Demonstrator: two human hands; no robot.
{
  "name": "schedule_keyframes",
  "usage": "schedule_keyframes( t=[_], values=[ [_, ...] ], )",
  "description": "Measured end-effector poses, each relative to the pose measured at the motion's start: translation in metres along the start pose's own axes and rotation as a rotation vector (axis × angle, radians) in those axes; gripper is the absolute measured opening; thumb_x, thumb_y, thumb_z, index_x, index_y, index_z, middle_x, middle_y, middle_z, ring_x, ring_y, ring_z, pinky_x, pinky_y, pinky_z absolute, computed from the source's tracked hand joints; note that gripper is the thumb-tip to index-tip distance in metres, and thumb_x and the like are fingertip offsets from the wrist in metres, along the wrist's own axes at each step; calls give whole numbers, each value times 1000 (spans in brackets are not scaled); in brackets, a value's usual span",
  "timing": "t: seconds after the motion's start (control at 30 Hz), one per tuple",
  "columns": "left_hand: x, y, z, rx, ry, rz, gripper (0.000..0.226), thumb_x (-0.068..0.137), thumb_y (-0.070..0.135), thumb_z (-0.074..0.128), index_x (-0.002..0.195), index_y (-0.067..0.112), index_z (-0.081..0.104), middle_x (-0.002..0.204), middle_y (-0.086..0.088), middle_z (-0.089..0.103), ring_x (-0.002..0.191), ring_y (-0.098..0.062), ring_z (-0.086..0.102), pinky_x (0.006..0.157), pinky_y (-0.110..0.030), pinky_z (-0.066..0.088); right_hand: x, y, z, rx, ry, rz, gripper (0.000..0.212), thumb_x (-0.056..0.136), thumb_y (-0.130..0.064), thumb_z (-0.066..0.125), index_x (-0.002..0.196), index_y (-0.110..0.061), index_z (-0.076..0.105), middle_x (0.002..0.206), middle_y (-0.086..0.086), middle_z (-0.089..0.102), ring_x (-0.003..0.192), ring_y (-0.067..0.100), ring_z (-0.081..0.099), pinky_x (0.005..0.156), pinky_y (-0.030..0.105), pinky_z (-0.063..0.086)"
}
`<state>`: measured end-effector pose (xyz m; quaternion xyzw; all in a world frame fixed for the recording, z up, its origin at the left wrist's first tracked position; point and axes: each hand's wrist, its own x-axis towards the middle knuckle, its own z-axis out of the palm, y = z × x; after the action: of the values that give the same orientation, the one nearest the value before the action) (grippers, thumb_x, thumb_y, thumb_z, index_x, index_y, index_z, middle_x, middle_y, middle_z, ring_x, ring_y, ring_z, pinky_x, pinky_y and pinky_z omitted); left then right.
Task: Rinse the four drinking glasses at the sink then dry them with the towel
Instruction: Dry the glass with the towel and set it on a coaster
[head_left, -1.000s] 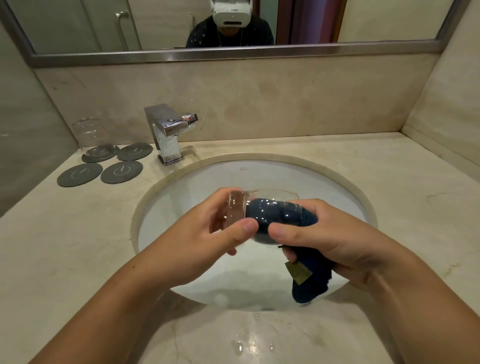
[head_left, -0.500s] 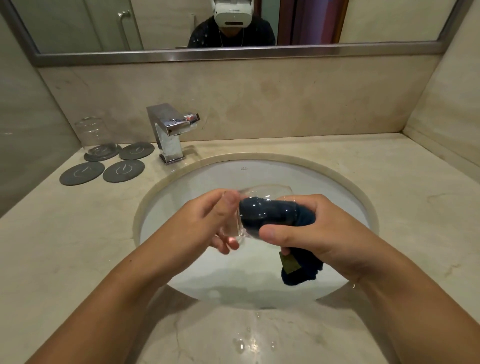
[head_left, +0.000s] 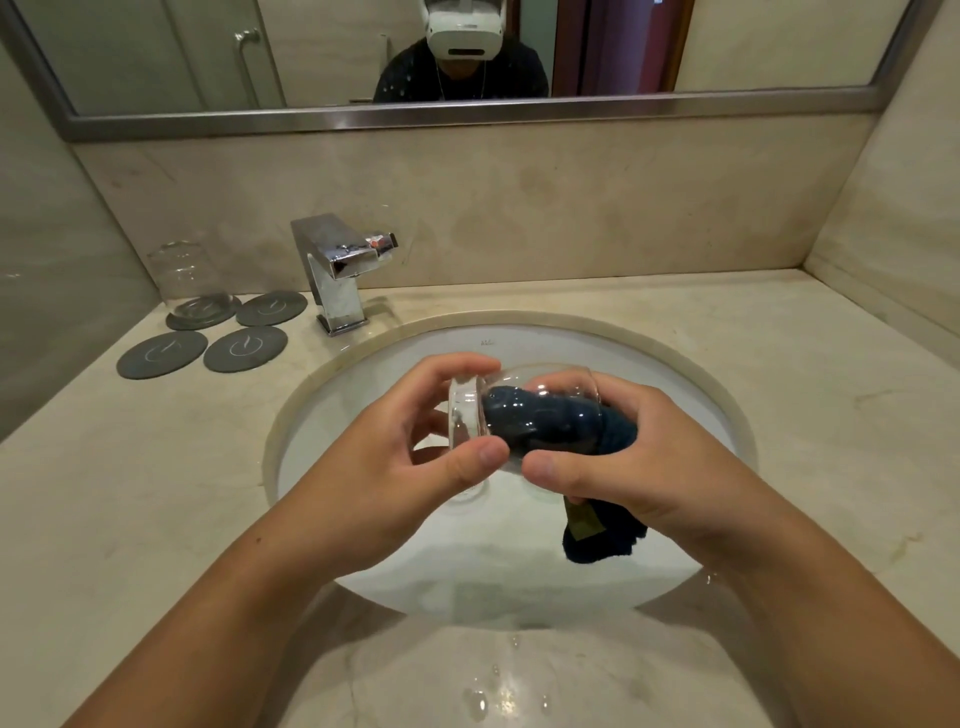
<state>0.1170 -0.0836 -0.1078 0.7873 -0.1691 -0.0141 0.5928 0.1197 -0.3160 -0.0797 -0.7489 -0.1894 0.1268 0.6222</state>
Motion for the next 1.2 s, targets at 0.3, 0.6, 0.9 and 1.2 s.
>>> schedule_keyframes(
  t=[0.3, 0.6, 0.9, 1.2],
  values=[
    [0, 2, 2, -59, 64, -20, 51, 81, 54, 74, 129, 45, 60, 128, 6, 72, 114, -25, 72, 102, -58, 55, 0, 3, 4, 6, 219, -65, 67, 71, -45, 89, 122, -60, 49, 66, -3, 69, 60, 15, 68, 60, 24, 56],
    [-6, 3, 3, 193, -10, 77, 54, 89, 36, 80, 132, 47, 51, 133, 18, 65, 123, -16, 64, 101, -36, 56, -1, -4, 5, -99, 71, -68, 89, 68, -36, 86, 142, -66, 46, 86, -16, 77, 64, 8, 69, 64, 19, 53],
    [-5, 8, 3, 48, -74, -83, 64, 85, 62, 73, 141, 53, 44, 136, 15, 65, 114, -9, 71, 92, -28, 60, -2, -2, 9, -43, 108, -110, 81, 66, -29, 88, 133, -61, 57, 106, -11, 78, 88, 12, 78, 75, 17, 57],
    [0, 4, 9, -85, -1, -118, 40, 88, 56, 66, 122, 35, 64, 98, -8, 74, 74, -14, 68, 70, -28, 57, 1, 1, 6, -88, 66, -81, 73, 66, -36, 86, 130, -60, 57, 102, -13, 79, 88, 9, 75, 77, 19, 56]
  ],
)
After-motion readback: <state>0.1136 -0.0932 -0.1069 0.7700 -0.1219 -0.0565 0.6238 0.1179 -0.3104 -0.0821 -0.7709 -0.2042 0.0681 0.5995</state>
